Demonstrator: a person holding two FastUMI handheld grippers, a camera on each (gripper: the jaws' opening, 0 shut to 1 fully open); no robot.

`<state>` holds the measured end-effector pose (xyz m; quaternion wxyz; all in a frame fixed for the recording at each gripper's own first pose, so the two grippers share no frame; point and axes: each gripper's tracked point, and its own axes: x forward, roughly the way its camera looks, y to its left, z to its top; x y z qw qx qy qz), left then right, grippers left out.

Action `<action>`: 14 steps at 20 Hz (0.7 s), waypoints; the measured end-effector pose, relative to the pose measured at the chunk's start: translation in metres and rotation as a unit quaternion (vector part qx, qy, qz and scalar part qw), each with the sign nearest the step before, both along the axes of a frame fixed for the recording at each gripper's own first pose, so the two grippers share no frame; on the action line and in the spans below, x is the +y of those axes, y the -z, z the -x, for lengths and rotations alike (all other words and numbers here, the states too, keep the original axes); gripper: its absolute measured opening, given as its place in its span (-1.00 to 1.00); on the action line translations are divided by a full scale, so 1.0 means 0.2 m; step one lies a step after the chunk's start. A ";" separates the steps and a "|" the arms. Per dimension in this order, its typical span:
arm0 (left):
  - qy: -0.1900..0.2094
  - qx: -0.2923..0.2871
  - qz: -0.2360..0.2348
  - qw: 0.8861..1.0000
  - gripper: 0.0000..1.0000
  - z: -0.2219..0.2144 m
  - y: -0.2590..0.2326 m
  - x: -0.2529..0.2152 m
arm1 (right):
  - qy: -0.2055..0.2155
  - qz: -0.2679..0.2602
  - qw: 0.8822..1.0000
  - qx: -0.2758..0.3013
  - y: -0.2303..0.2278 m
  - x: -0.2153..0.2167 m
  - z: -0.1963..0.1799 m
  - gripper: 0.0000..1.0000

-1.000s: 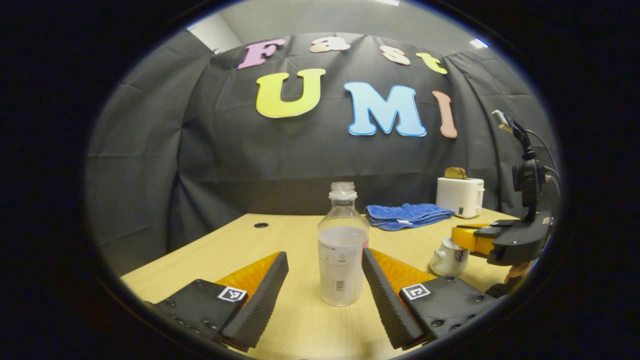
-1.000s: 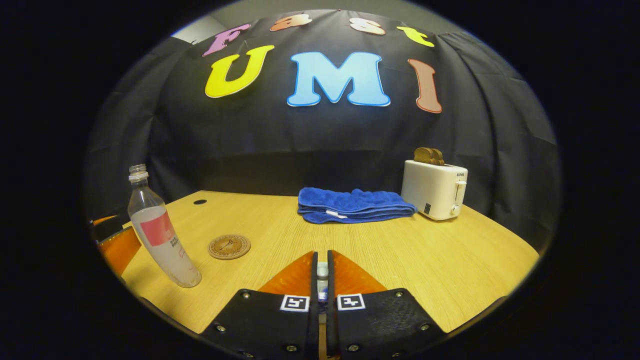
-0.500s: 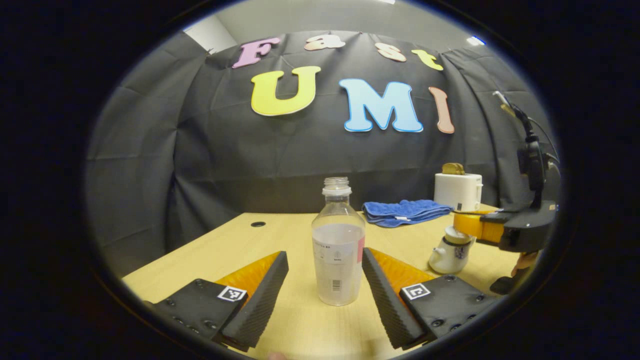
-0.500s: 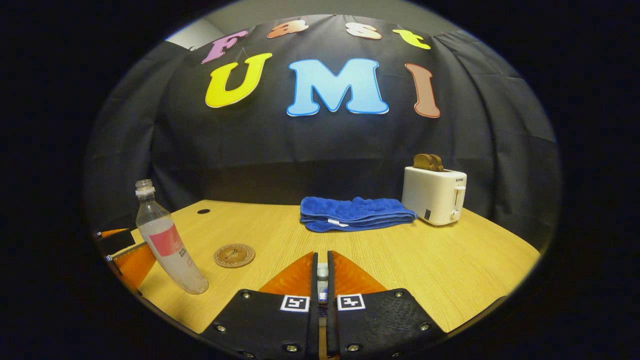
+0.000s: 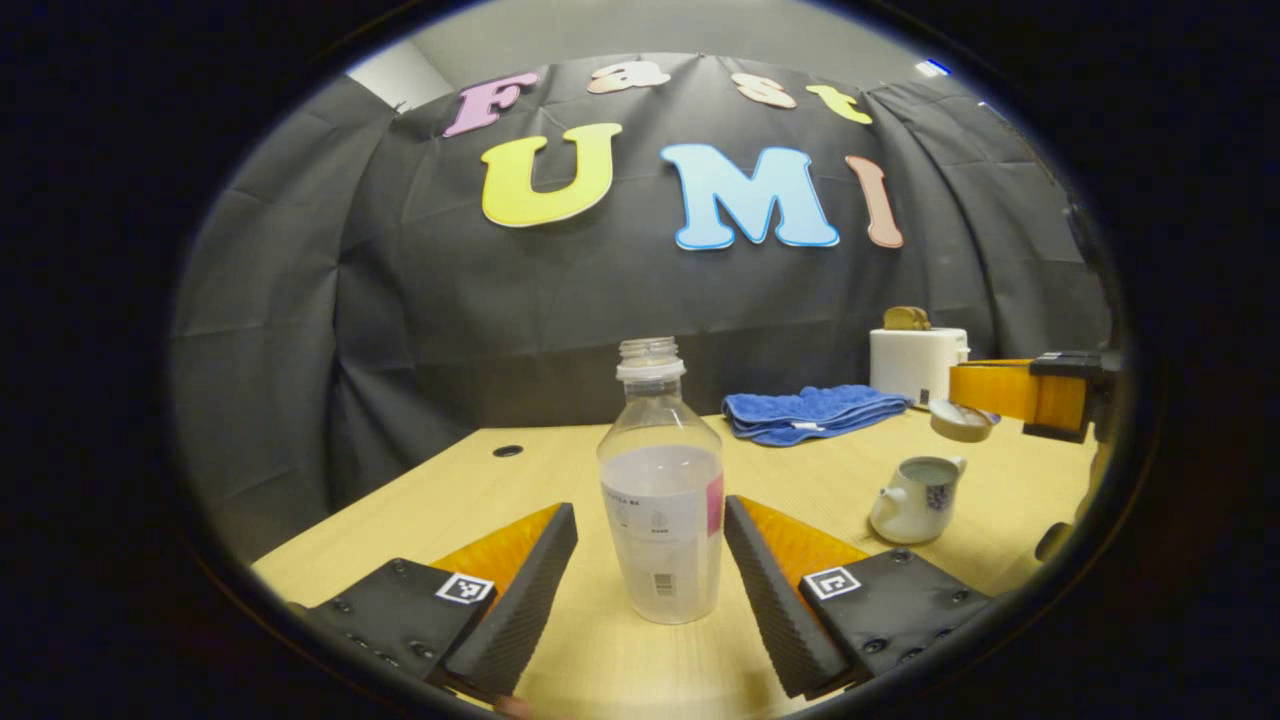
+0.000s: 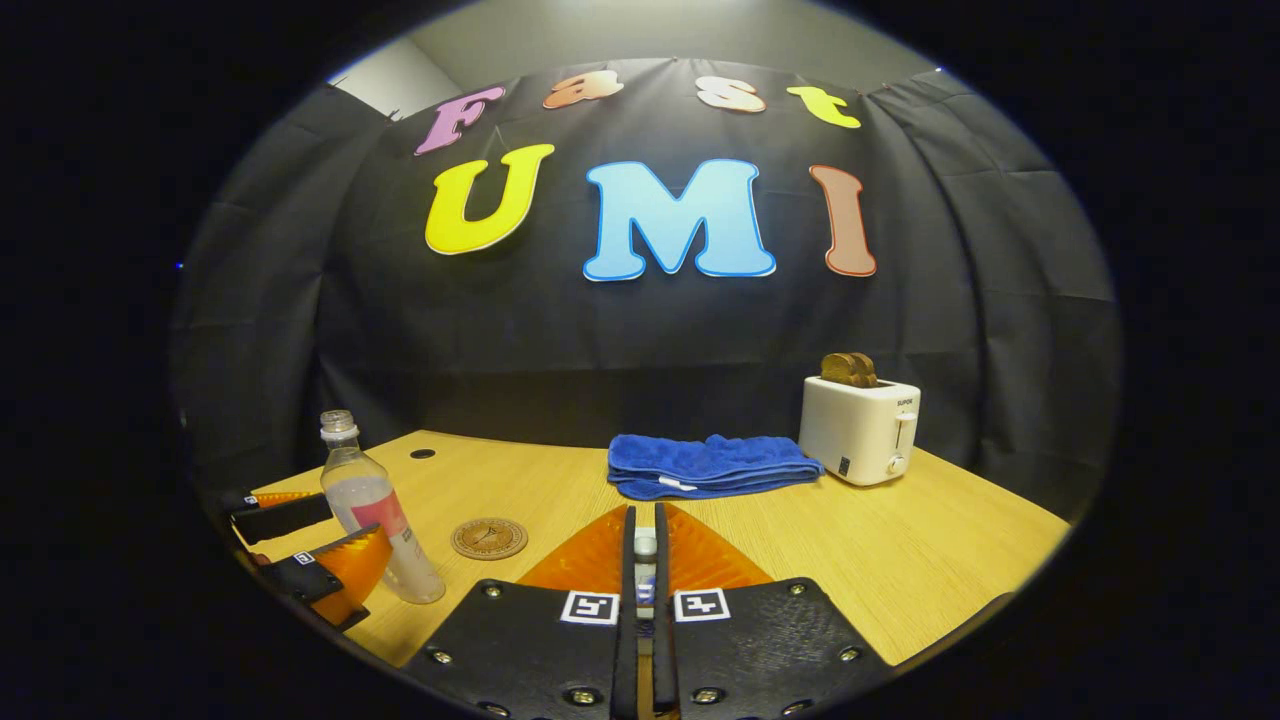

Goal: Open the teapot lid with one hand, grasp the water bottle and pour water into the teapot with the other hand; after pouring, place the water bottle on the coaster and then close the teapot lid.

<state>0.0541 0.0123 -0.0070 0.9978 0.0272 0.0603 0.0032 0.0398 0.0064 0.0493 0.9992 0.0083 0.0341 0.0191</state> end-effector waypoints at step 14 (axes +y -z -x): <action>0.014 0.004 -0.029 0.999 0.79 -0.14 0.04 -0.03 | 0.020 -0.023 0.999 0.026 0.10 -0.14 0.04 -0.88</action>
